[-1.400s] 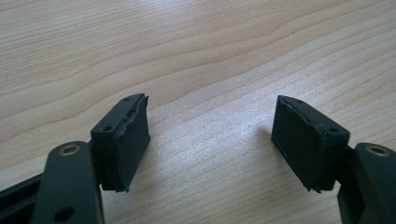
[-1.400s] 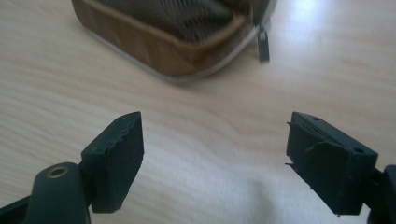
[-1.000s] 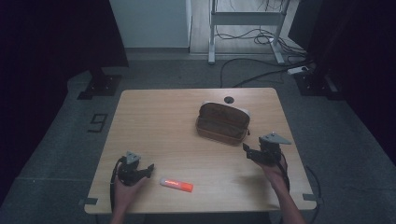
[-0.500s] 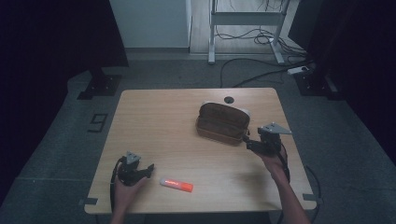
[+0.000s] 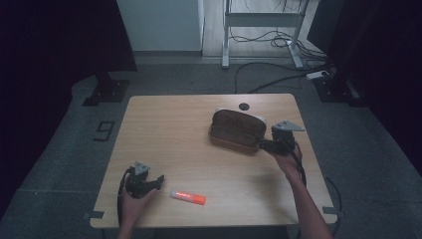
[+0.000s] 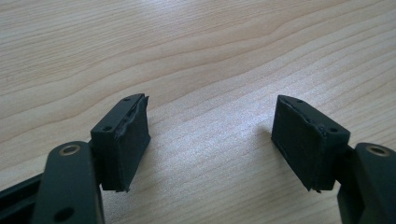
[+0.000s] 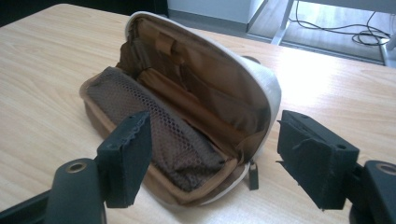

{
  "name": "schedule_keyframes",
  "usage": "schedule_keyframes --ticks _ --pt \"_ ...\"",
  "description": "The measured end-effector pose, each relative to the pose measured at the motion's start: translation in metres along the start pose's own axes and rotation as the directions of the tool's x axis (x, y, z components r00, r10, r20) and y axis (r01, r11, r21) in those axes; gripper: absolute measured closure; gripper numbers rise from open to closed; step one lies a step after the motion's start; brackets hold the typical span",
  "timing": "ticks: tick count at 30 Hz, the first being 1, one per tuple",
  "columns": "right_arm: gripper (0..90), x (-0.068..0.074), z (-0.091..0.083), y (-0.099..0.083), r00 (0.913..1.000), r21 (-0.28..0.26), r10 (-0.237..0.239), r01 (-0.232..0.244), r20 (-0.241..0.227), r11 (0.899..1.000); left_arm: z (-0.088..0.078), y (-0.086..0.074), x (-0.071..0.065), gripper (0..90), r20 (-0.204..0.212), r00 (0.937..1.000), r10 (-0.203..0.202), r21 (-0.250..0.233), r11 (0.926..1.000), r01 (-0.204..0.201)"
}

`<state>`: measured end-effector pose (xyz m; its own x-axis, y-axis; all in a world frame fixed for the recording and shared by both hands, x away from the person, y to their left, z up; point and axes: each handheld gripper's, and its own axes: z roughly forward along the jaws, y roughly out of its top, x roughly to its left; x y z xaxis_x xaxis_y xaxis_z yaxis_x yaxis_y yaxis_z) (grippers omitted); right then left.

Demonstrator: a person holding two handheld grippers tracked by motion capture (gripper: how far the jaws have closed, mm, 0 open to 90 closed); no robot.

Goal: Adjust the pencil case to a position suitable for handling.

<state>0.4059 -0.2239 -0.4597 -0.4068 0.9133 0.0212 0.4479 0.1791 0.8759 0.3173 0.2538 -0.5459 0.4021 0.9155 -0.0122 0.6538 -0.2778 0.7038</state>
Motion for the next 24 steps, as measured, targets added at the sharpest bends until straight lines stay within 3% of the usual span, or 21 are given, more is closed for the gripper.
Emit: schedule_keyframes --ticks 13,24 --pt "23.1 -0.016 0.020 0.008 0.9997 -0.001 0.024 -0.024 -0.004 1.000 0.000 0.000 0.000 27.2 0.000 1.0000 0.000 0.000 1.0000 0.000" --pt "20.6 -0.023 0.038 0.012 1.0000 0.010 0.005 -0.005 -0.001 1.000 0.000 0.000 0.000 27.2 0.000 1.0000 0.002 0.002 1.0000 -0.002"
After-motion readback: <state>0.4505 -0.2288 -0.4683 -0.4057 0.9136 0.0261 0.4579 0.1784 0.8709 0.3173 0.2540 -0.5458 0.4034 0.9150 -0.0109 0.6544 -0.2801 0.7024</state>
